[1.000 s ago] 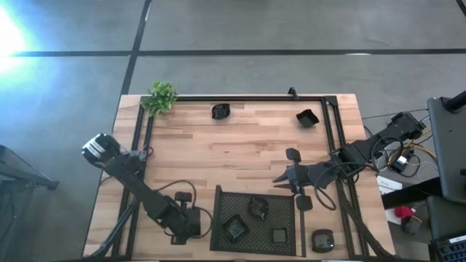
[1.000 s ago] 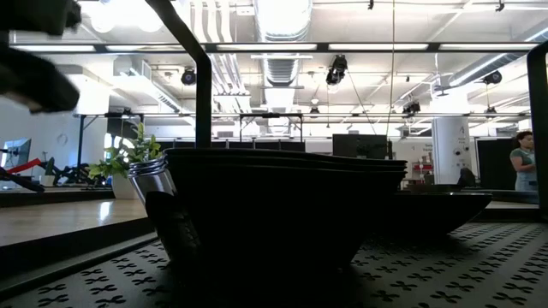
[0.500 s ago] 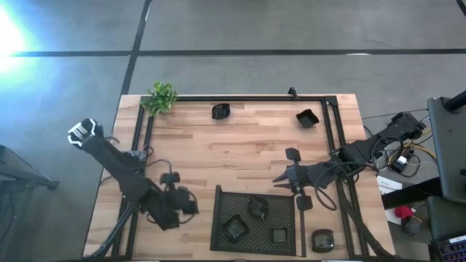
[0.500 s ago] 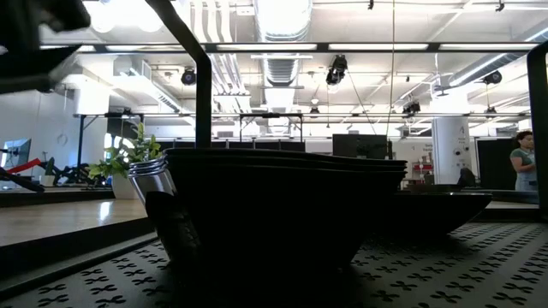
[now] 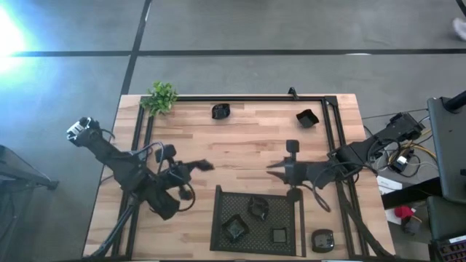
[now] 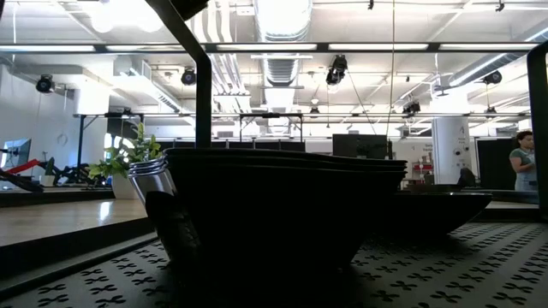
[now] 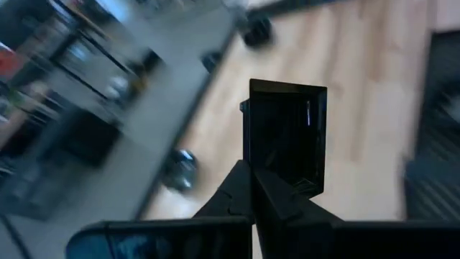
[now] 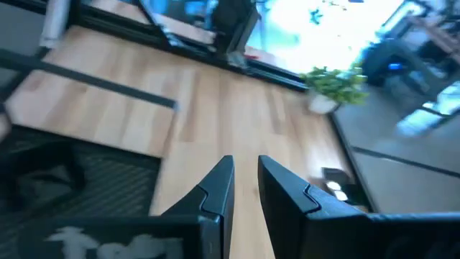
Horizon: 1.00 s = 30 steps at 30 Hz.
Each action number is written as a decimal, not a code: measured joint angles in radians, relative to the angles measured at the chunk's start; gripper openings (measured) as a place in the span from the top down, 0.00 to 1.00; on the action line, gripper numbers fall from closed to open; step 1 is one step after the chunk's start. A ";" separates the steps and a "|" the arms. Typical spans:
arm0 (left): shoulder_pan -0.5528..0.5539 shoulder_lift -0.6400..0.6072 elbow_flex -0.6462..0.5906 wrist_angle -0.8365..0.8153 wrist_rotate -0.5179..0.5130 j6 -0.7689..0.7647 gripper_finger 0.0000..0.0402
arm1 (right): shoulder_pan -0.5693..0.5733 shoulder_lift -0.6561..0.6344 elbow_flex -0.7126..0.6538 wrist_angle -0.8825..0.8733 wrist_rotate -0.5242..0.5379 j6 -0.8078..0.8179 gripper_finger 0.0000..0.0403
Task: Pick & Place Mini shaped plates
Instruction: Stack the square plate on top of the other square plates on the shelf
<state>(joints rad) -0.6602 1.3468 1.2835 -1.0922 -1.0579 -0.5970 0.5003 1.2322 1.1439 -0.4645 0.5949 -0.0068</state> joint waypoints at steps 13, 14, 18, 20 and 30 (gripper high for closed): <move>0.132 0.001 -0.029 0.569 -0.085 0.670 1.00 | -0.045 0.048 -0.002 0.093 0.094 -0.092 0.85; 0.138 0.001 -0.029 0.597 -0.085 0.705 1.00 | -0.047 0.048 -0.002 0.108 0.096 -0.103 0.85; 0.163 0.018 -0.029 0.707 -0.082 0.817 1.00 | -0.053 0.048 -0.002 0.199 0.098 -0.168 0.83; 0.175 0.031 -0.029 0.757 -0.068 0.861 1.00 | -0.058 0.054 -0.001 0.239 0.098 -0.198 0.79; 0.206 0.117 -0.027 0.991 -0.060 0.984 1.00 | -0.074 0.101 -0.002 0.352 0.116 -0.351 0.69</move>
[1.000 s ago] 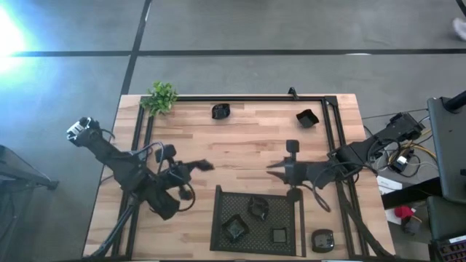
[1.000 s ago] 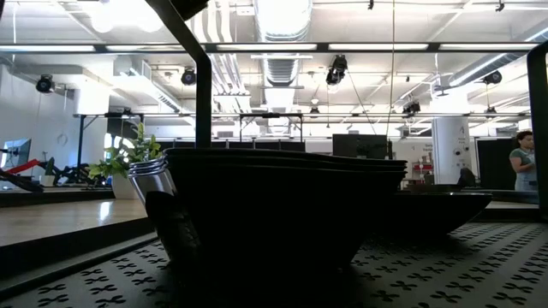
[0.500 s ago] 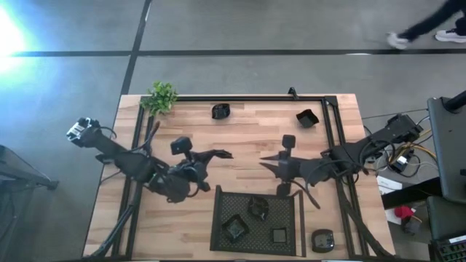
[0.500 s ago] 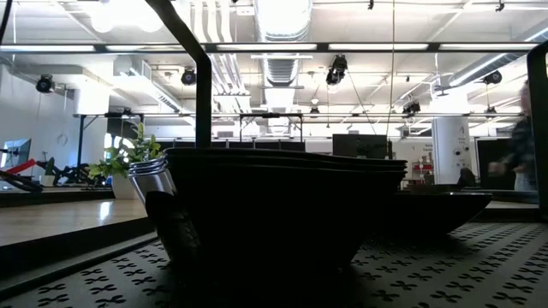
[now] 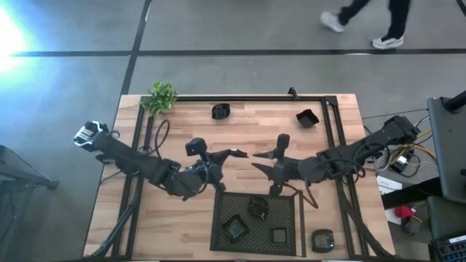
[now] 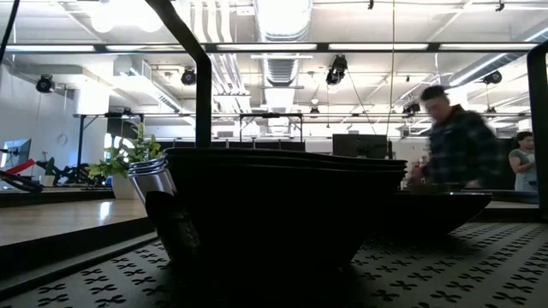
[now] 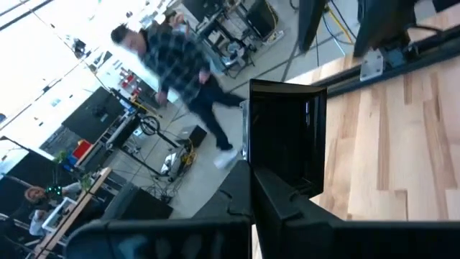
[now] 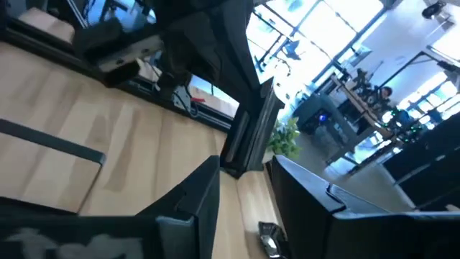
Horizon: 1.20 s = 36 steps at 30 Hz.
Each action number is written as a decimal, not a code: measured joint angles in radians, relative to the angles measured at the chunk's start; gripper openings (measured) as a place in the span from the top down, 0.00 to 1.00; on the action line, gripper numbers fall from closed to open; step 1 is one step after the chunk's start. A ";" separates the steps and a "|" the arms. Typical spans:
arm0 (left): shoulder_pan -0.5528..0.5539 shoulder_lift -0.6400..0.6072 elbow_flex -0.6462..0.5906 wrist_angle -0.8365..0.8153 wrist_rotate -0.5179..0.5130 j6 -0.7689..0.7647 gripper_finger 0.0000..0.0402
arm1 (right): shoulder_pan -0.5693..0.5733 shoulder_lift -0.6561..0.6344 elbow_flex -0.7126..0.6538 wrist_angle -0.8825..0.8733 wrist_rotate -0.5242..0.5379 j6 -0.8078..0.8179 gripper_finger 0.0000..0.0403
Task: Pick & Place Mini shaped plates
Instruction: Stack the square plate on top of the other square plates on the shelf
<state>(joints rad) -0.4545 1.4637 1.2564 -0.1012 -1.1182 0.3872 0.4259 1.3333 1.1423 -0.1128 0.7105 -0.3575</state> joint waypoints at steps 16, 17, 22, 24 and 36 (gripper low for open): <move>0.003 0.042 0.000 0.158 0.017 0.083 1.00 | -0.010 0.019 0.000 0.024 0.049 -0.037 0.73; 0.003 0.042 0.000 0.161 0.037 0.078 1.00 | -0.010 0.019 0.000 0.023 0.049 -0.036 0.74; 0.003 0.042 0.000 0.179 0.101 0.064 1.00 | -0.010 0.019 0.000 0.023 0.048 -0.028 0.75; 0.003 0.042 0.000 0.180 0.101 0.064 1.00 | -0.010 0.019 0.000 0.022 0.048 -0.013 0.77; 0.002 0.042 0.000 0.180 0.115 0.059 1.00 | -0.011 0.018 0.000 0.022 0.059 0.007 0.97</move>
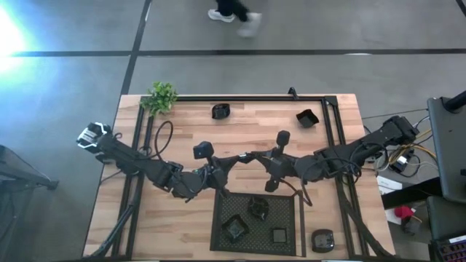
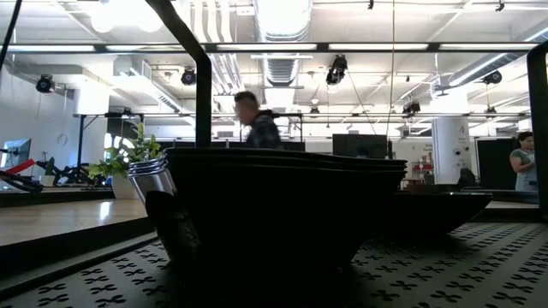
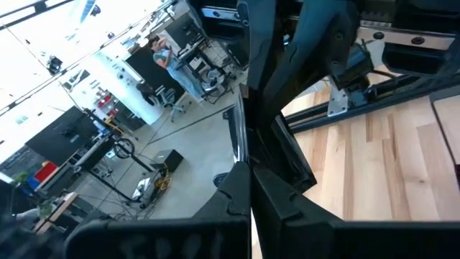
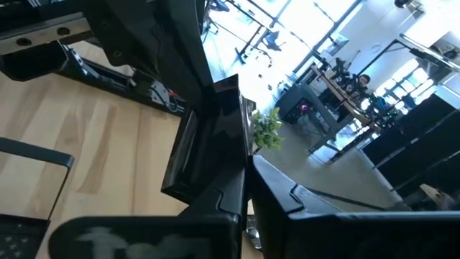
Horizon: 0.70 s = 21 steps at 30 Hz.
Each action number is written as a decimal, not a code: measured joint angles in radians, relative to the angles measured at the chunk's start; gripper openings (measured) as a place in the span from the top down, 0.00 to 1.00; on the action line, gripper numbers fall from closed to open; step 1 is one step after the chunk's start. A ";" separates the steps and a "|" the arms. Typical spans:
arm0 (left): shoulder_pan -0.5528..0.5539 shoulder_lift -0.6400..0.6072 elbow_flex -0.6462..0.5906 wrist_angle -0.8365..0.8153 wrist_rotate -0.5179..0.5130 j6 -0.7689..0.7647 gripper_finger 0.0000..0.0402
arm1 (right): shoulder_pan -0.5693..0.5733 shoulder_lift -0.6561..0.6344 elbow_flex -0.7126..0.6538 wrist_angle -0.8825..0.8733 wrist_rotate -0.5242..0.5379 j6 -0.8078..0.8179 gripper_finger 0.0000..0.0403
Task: Pick & Place Mini shaped plates
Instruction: Stack the square plate on top of the other square plates on the shelf
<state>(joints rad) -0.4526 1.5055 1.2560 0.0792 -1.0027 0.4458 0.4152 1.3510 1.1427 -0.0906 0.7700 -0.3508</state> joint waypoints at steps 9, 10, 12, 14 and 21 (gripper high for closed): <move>0.000 0.000 0.000 0.003 -0.001 -0.036 0.96 | 0.000 -0.001 0.000 0.000 -0.004 0.004 0.97; 0.000 0.000 0.000 0.004 0.000 -0.038 0.94 | 0.000 -0.001 0.000 0.000 -0.004 0.006 0.97; 0.000 0.000 0.000 0.005 -0.001 -0.039 0.89 | 0.000 -0.004 0.000 -0.004 -0.006 0.015 0.97; -0.001 0.000 0.000 0.005 -0.002 -0.026 0.84 | 0.000 -0.013 0.000 -0.016 -0.007 0.028 0.97; -0.027 -0.032 0.000 -0.001 -0.058 -0.002 0.80 | 0.002 -0.090 0.002 -0.178 -0.016 0.192 0.98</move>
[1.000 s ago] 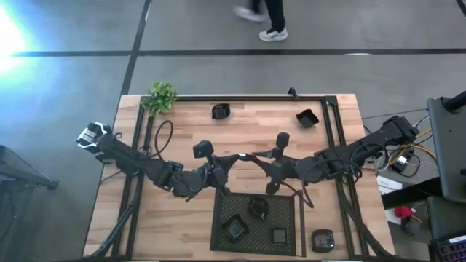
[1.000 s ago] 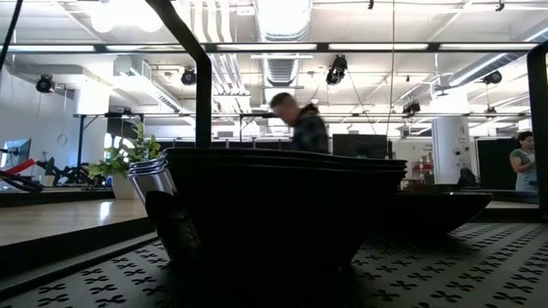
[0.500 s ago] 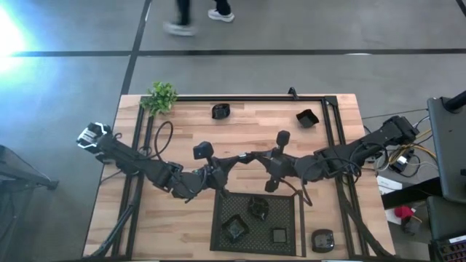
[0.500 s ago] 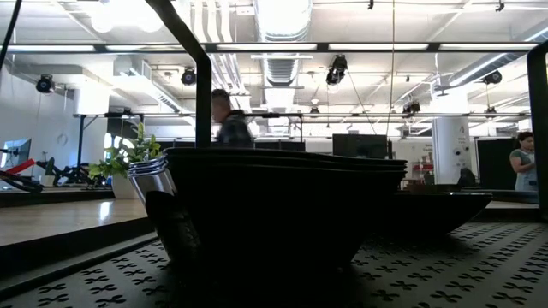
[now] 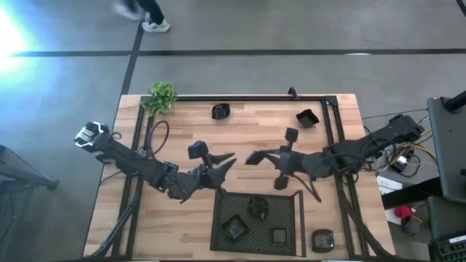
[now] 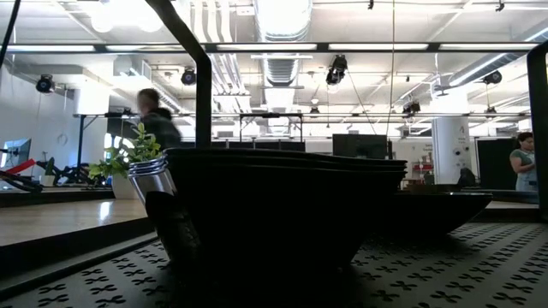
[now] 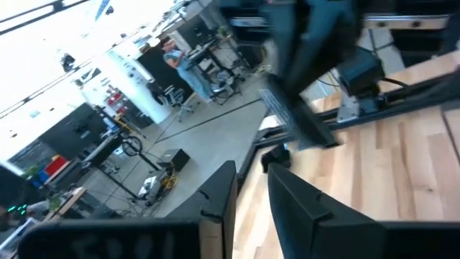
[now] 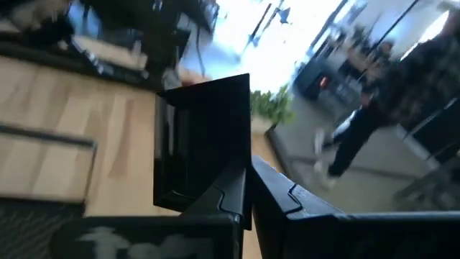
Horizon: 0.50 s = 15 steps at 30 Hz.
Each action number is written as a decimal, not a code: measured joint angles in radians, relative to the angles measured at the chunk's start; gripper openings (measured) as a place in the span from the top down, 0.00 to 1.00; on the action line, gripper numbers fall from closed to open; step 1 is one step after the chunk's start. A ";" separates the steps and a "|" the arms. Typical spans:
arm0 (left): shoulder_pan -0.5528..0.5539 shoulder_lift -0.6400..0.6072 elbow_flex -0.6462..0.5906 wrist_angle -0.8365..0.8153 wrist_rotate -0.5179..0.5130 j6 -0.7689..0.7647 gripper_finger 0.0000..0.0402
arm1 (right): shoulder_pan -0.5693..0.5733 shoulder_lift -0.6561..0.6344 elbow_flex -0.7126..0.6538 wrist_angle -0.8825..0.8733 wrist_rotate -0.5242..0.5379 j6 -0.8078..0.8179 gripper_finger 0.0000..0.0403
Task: Pick & Place Mini shaped plates
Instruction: Stack the square plate on top of the other square plates on the shelf
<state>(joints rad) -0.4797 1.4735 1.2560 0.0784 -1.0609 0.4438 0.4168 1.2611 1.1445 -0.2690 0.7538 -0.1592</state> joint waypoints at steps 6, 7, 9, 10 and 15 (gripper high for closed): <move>-0.030 -0.026 0.000 -0.003 -0.089 0.001 0.80 | -0.001 -0.031 0.075 -0.356 -0.052 0.293 0.98; -0.034 -0.028 0.000 -0.004 -0.101 0.002 0.80 | -0.001 -0.031 0.089 -0.403 -0.093 0.334 0.98; -0.036 -0.032 0.000 -0.007 -0.115 0.002 0.80 | 0.000 -0.028 0.108 -0.465 -0.190 0.396 0.98; -0.037 -0.033 0.000 -0.007 -0.119 0.002 0.80 | 0.000 -0.024 0.115 -0.479 -0.236 0.421 0.98; -0.039 -0.033 0.000 -0.008 -0.119 0.002 0.80 | 0.000 -0.003 0.121 -0.511 -0.417 0.526 0.97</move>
<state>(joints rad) -0.5182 1.4410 1.2560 0.0700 -1.1801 0.4462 0.4166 1.2582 1.2657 -0.7798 0.3369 0.3668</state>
